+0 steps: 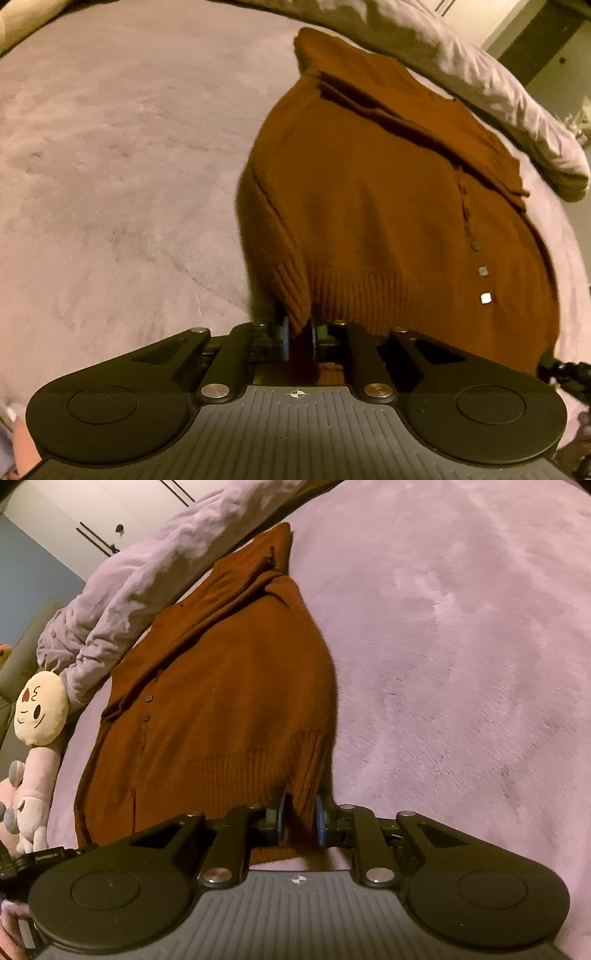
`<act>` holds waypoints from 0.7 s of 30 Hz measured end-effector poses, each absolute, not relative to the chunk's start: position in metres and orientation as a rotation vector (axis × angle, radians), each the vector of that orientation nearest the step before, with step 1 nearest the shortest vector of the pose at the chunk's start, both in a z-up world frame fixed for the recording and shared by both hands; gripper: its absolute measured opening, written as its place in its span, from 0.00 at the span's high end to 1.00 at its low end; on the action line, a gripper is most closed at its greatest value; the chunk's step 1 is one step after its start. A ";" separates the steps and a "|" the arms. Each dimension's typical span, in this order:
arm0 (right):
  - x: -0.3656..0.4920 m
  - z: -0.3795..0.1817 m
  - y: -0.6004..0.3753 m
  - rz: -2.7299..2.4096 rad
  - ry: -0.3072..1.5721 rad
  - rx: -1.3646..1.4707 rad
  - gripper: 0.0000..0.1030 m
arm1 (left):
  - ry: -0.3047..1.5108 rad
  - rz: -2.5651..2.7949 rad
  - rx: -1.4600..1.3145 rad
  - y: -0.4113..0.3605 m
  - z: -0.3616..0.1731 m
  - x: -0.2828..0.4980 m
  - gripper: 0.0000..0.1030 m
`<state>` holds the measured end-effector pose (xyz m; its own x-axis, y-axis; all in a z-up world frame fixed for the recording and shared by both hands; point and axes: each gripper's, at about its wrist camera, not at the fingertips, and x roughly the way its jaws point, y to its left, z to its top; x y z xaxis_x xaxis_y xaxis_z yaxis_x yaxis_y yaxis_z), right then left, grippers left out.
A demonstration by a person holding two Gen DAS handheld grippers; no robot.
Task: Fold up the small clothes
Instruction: 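Grasp the cardigan hem with both grippers, then lift the hem with both grippers and fold it toward the collar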
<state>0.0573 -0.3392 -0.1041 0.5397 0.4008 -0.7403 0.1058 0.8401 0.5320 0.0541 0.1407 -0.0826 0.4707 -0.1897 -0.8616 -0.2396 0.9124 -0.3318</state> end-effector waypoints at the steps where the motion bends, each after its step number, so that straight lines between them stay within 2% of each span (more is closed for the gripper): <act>1: 0.059 -0.104 -0.341 0.198 1.001 0.596 0.92 | 1.086 0.022 -0.467 0.144 -0.080 0.054 0.88; 11: 0.084 -0.080 -0.355 0.275 0.910 0.838 0.94 | 0.926 -0.068 -0.662 0.167 -0.029 0.078 0.89; 21: 0.146 -0.045 -0.342 0.291 0.812 0.764 0.94 | 0.850 -0.031 -0.646 0.171 -0.008 0.146 0.89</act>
